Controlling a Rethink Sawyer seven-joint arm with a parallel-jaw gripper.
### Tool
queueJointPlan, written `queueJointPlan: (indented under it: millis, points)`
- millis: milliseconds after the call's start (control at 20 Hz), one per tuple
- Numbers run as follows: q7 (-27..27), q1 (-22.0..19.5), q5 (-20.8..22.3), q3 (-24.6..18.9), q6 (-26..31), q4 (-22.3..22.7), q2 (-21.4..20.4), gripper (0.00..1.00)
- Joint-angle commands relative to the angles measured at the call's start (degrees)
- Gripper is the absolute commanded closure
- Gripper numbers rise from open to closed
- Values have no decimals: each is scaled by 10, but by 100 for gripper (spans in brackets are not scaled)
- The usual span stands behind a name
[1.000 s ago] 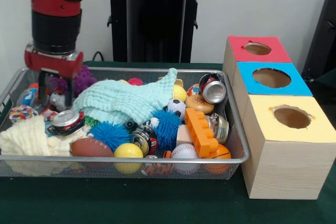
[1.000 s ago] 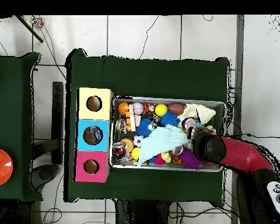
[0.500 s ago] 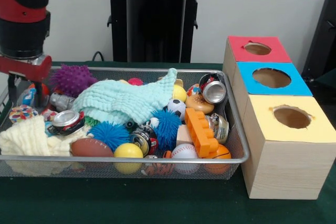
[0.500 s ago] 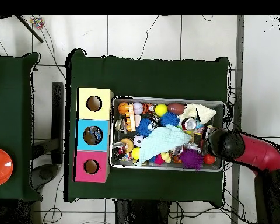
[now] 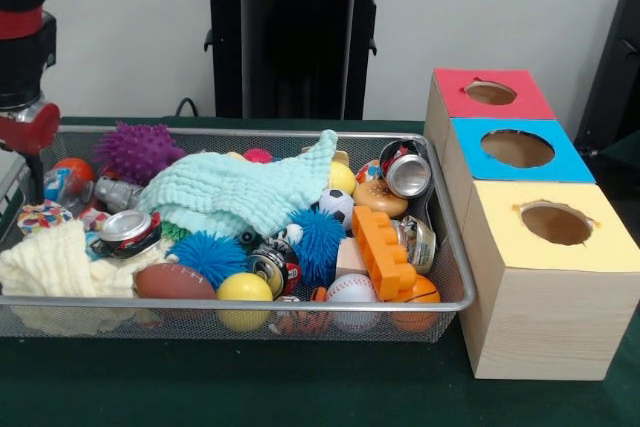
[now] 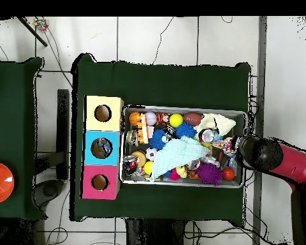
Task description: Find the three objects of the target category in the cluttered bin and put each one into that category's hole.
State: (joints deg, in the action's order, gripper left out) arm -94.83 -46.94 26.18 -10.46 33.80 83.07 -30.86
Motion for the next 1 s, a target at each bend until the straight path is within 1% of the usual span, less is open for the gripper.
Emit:
queueJointPlan:
  millis: [50,200,450,600,750,1000]
  points:
    - [161,-26,48,-71,48,-9,54,0]
    - [167,-37,55,-78,43,2,59,0]
    - [159,-52,71,-83,29,35,51,0]
    - [154,-60,78,-90,24,62,37,0]
    - [140,-61,87,-88,10,89,22,0]
    - [124,-65,100,-88,3,123,-3,0]
